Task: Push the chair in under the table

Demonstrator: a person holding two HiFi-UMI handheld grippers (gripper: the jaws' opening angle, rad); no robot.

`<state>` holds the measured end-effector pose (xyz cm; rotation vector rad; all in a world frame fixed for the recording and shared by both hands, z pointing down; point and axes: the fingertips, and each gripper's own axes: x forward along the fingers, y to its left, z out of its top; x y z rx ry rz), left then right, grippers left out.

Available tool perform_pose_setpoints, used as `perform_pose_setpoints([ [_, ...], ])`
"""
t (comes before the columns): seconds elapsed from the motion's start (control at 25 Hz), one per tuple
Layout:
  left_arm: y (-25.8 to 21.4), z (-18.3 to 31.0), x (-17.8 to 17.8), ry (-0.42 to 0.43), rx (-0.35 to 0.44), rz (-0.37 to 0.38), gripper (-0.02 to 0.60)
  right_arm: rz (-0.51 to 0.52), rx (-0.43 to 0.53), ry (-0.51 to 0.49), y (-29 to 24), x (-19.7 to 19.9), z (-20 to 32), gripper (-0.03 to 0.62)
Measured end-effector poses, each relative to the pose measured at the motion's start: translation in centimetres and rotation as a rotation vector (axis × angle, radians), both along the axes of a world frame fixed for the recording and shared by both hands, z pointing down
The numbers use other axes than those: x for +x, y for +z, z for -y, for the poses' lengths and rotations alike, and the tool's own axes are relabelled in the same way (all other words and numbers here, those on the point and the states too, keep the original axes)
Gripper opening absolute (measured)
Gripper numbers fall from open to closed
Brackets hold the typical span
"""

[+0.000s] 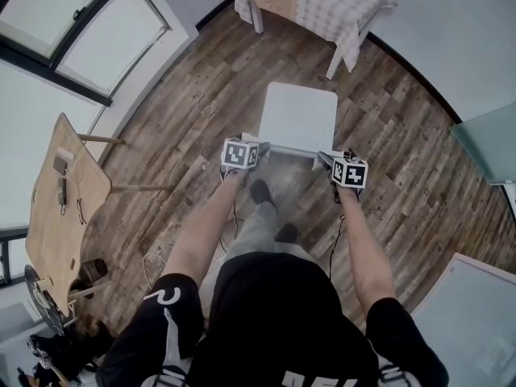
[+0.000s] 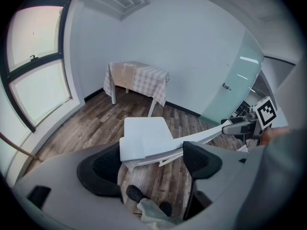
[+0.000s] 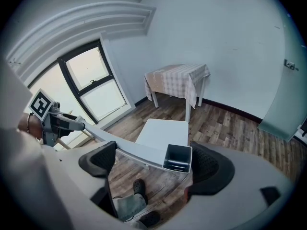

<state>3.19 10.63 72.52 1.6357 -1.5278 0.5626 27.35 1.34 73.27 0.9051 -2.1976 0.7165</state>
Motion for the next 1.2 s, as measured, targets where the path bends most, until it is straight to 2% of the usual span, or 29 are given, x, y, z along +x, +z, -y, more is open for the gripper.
perform_pose_setpoints([
  [0.56,0.2,8.1,-5.0,0.02,-0.004,-0.005,0.388,-0.03,-0.015,0.018,-0.2,-4.8,7.8,0.492],
  [1.2,0.2,14.5,-10.9,0.071,0.024,-0.03,0.388,-0.046,-0.021,0.075,-0.5,-10.1,13.0,0.492],
])
